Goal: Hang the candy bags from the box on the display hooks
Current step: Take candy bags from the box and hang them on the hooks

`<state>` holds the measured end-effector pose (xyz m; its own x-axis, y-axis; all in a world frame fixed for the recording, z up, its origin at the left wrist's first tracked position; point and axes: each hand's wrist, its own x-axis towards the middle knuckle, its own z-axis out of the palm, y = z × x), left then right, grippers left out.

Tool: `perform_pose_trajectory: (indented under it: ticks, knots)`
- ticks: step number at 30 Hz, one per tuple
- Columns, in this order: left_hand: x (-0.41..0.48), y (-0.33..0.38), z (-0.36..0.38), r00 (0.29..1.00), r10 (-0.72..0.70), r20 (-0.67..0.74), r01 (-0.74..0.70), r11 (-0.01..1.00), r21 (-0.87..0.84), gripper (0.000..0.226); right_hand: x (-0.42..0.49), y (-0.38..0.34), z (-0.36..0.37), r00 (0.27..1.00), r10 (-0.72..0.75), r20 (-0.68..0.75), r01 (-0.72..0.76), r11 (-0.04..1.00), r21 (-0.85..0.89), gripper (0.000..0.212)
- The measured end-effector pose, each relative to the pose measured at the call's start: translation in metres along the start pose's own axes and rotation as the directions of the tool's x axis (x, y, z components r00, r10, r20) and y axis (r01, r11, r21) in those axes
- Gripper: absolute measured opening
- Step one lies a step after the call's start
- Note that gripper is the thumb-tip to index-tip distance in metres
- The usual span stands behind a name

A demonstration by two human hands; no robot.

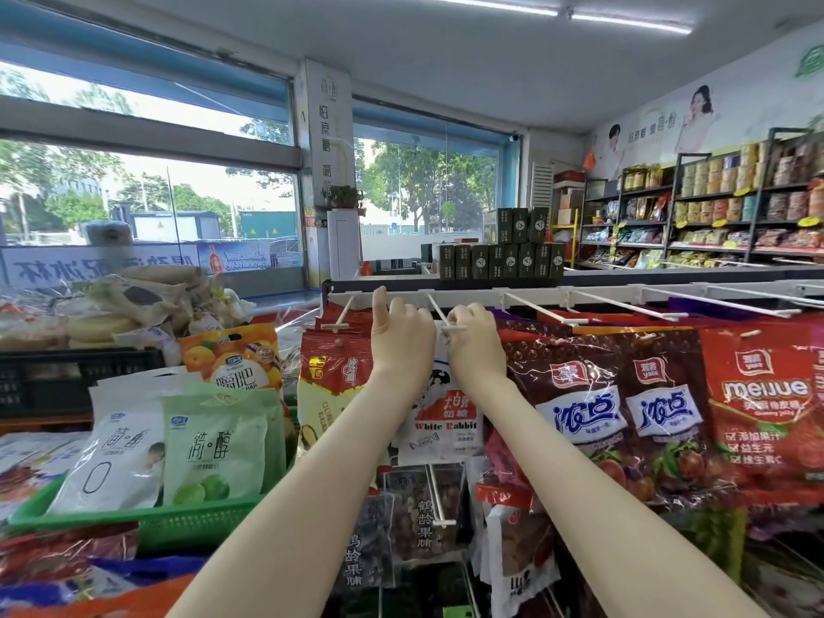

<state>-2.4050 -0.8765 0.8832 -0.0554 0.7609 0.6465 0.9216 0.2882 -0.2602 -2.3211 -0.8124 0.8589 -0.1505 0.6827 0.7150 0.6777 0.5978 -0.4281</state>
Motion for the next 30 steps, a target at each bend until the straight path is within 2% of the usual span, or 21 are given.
perform_pose_trajectory:
  ticks: [3, 5, 7, 10, 13, 17, 20, 22, 25, 30]
  knots:
    - [-0.024, 0.009, 0.0, 1.0, -0.007, -0.001, 0.007, 0.999, 0.044, 0.05, -0.013, 0.0, 0.004, 0.983, -0.154, -0.102, 0.147, 0.986, -0.077, 0.019]
    - [-0.048, 0.016, 0.0, 0.998, -0.024, -0.049, 0.023, 1.0, -0.017, 0.059, -0.03, 0.0, 0.0, 0.958, -0.23, -0.168, 0.217, 0.971, -0.097, 0.029]
    - [-0.07, 0.023, 0.005, 0.984, -0.027, -0.174, 0.0, 0.989, -0.151, 0.058, -0.054, 0.001, -0.009, 0.947, -0.267, -0.178, 0.264, 0.964, -0.041, 0.036]
    - [-0.105, 0.04, 0.018, 0.943, 0.011, -0.331, -0.128, 0.935, -0.332, 0.045, -0.098, 0.013, -0.03, 0.961, -0.238, -0.138, 0.247, 0.968, 0.052, 0.04]
    - [-0.144, 0.075, 0.022, 0.944, 0.071, -0.321, -0.219, 0.864, -0.453, 0.046, -0.153, 0.037, -0.055, 0.976, -0.204, -0.074, 0.207, 0.977, 0.042, 0.041]
    - [-0.195, 0.14, 0.029, 0.944, 0.252, -0.212, -0.329, 0.738, -0.59, 0.045, -0.228, 0.09, -0.092, 0.995, -0.017, 0.093, 0.016, 1.0, 0.01, 0.044]
    - [-0.225, 0.194, 0.03, 0.894, 0.436, -0.102, -0.383, 0.627, -0.678, 0.046, -0.278, 0.135, -0.125, 0.959, 0.192, 0.209, -0.189, 0.981, -0.035, 0.046]
    - [-0.24, 0.232, 0.027, 0.822, 0.568, 0.028, -0.373, 0.575, -0.728, 0.052, -0.31, 0.169, -0.147, 0.901, 0.348, 0.259, -0.341, 0.937, -0.072, 0.046]
    - [-0.26, 0.298, 0.025, 0.666, 0.729, 0.158, -0.392, 0.523, -0.757, 0.058, -0.356, 0.227, -0.184, 0.788, 0.536, 0.303, -0.527, 0.842, -0.118, 0.046]
    - [-0.298, 0.432, 0.022, 0.483, 0.836, 0.261, -0.377, 0.467, -0.8, 0.054, -0.439, 0.327, -0.256, 0.592, 0.754, 0.283, -0.738, 0.649, -0.185, 0.045]
